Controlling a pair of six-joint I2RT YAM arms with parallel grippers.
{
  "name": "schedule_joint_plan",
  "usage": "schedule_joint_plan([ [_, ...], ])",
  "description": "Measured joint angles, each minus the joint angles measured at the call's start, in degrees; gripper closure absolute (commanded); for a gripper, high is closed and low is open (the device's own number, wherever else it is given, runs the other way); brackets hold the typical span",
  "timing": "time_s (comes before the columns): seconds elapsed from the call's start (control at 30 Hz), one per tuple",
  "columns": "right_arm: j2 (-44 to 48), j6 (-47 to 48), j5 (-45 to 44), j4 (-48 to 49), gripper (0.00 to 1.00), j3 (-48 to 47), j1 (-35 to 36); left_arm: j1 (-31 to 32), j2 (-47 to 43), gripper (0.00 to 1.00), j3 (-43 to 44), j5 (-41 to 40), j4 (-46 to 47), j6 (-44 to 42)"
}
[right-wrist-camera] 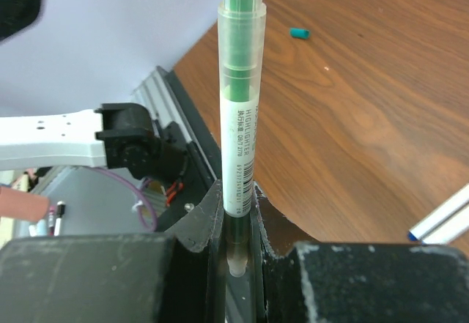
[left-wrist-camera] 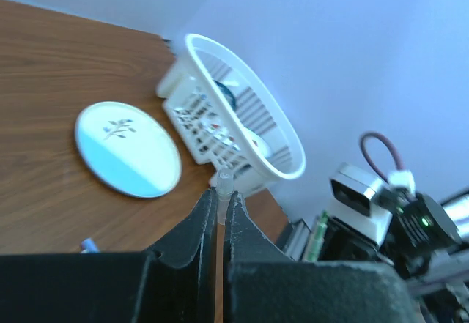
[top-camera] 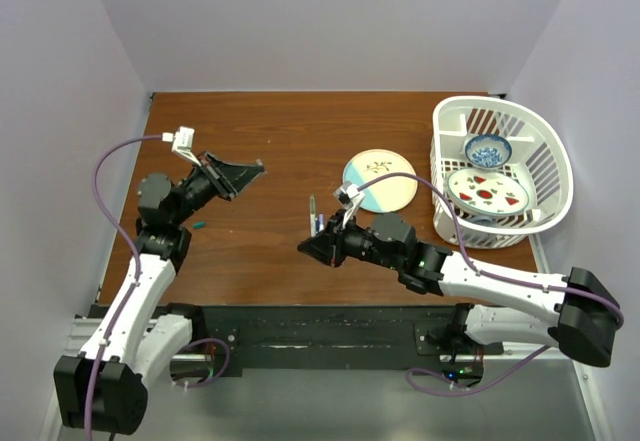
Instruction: Insert the pens into the pen caps
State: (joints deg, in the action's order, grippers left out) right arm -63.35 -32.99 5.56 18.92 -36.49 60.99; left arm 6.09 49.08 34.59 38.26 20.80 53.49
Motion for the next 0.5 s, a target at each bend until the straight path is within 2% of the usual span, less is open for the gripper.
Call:
schedule_joint_plan([
  [0.2, -0.50, -0.04, 2.23, 3.28, 1.00, -0.02, 0.00, 5.97, -0.66, 1.00, -0.63, 5.81, 8.92, -0.04],
  [0.5, -7.74, -1.99, 6.58, 6.05, 1.00, -1.49, 0.00, 10.05, -0.70, 1.00, -1.09, 7.28, 15.06, 0.70],
])
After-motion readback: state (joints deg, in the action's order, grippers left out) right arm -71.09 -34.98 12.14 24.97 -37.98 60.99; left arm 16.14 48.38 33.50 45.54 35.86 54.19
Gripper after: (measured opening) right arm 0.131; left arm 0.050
